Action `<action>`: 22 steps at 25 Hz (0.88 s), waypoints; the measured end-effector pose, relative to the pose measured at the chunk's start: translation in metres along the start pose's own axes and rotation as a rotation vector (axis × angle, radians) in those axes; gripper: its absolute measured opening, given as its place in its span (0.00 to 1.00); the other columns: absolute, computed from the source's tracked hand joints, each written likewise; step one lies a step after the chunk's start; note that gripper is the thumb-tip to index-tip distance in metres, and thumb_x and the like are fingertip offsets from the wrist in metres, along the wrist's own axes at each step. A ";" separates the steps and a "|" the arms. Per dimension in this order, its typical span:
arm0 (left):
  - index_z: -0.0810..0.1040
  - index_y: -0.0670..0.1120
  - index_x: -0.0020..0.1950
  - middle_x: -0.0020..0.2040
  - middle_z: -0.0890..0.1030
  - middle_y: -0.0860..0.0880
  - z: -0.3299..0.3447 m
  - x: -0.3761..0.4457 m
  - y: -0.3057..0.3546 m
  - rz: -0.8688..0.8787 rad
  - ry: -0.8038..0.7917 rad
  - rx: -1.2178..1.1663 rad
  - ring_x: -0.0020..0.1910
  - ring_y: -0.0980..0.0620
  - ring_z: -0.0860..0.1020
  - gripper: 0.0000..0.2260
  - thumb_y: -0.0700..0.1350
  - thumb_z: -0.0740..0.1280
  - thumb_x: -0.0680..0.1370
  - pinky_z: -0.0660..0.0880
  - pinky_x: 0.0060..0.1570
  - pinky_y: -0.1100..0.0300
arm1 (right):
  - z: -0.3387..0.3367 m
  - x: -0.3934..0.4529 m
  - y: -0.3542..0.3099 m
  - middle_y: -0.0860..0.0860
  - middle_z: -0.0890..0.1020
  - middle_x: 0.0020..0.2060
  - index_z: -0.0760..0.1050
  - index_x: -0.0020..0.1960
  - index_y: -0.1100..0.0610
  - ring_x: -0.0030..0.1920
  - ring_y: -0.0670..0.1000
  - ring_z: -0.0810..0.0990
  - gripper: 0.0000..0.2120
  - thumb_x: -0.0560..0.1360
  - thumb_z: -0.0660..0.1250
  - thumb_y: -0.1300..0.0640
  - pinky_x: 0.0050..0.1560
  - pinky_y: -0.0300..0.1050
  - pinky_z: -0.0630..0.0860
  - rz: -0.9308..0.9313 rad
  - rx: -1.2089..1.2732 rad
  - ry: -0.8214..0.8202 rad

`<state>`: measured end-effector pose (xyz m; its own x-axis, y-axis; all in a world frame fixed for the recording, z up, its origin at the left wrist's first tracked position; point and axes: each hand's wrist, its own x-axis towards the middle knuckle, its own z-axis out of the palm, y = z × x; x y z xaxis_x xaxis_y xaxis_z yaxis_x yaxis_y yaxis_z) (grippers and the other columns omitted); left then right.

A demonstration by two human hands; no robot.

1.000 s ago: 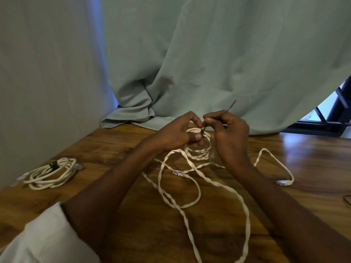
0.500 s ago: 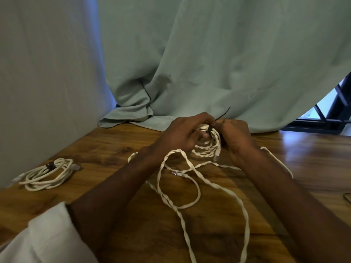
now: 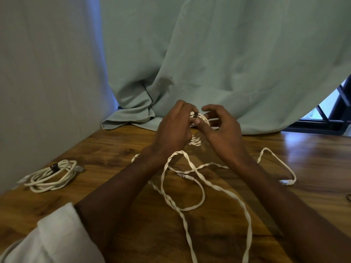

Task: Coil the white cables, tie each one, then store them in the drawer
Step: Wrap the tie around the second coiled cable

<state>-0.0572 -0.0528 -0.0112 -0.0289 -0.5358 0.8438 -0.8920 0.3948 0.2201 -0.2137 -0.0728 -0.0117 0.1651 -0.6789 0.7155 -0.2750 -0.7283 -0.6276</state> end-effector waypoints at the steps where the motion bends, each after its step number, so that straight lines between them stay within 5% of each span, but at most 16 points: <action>1: 0.81 0.44 0.60 0.55 0.81 0.46 -0.001 0.001 0.000 0.004 0.053 -0.002 0.50 0.49 0.80 0.13 0.34 0.71 0.76 0.77 0.48 0.56 | 0.001 0.000 0.002 0.43 0.84 0.52 0.78 0.64 0.50 0.49 0.40 0.83 0.15 0.79 0.74 0.50 0.47 0.36 0.79 -0.100 -0.093 -0.009; 5: 0.88 0.47 0.53 0.45 0.88 0.53 -0.005 0.004 0.002 -0.265 0.016 -0.297 0.44 0.59 0.85 0.09 0.38 0.76 0.75 0.81 0.48 0.62 | 0.001 -0.002 0.010 0.46 0.84 0.50 0.74 0.62 0.52 0.45 0.45 0.83 0.13 0.80 0.72 0.56 0.44 0.44 0.79 -0.251 -0.275 -0.009; 9: 0.87 0.38 0.53 0.43 0.88 0.40 -0.019 0.010 -0.002 -0.580 -0.193 -0.734 0.39 0.48 0.87 0.10 0.35 0.79 0.72 0.84 0.43 0.56 | -0.003 0.000 0.018 0.47 0.84 0.46 0.74 0.60 0.53 0.40 0.47 0.82 0.11 0.80 0.72 0.57 0.38 0.39 0.75 -0.297 -0.312 -0.055; 12: 0.86 0.35 0.54 0.46 0.87 0.34 -0.027 0.010 -0.003 -0.792 -0.266 -1.010 0.44 0.40 0.87 0.10 0.33 0.78 0.72 0.85 0.51 0.48 | -0.004 0.001 0.018 0.47 0.84 0.46 0.74 0.60 0.53 0.39 0.48 0.83 0.11 0.80 0.72 0.56 0.39 0.44 0.79 -0.320 -0.310 -0.070; 16: 0.88 0.40 0.53 0.44 0.89 0.43 -0.028 0.009 -0.003 -0.701 -0.274 -0.734 0.44 0.48 0.88 0.09 0.37 0.79 0.73 0.85 0.51 0.56 | -0.003 -0.001 0.020 0.47 0.84 0.46 0.75 0.59 0.53 0.42 0.48 0.84 0.11 0.79 0.73 0.56 0.41 0.51 0.82 -0.312 -0.277 -0.072; 22: 0.87 0.35 0.54 0.47 0.88 0.37 -0.033 0.011 -0.003 -0.817 -0.310 -0.933 0.46 0.42 0.88 0.11 0.34 0.78 0.72 0.85 0.53 0.51 | -0.002 -0.001 0.021 0.49 0.83 0.45 0.74 0.59 0.55 0.39 0.48 0.80 0.11 0.79 0.72 0.58 0.38 0.43 0.75 -0.368 -0.322 -0.082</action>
<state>-0.0397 -0.0349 0.0138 0.1600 -0.9705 0.1802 -0.0505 0.1742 0.9834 -0.2215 -0.0870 -0.0249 0.3763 -0.3965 0.8373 -0.4615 -0.8639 -0.2017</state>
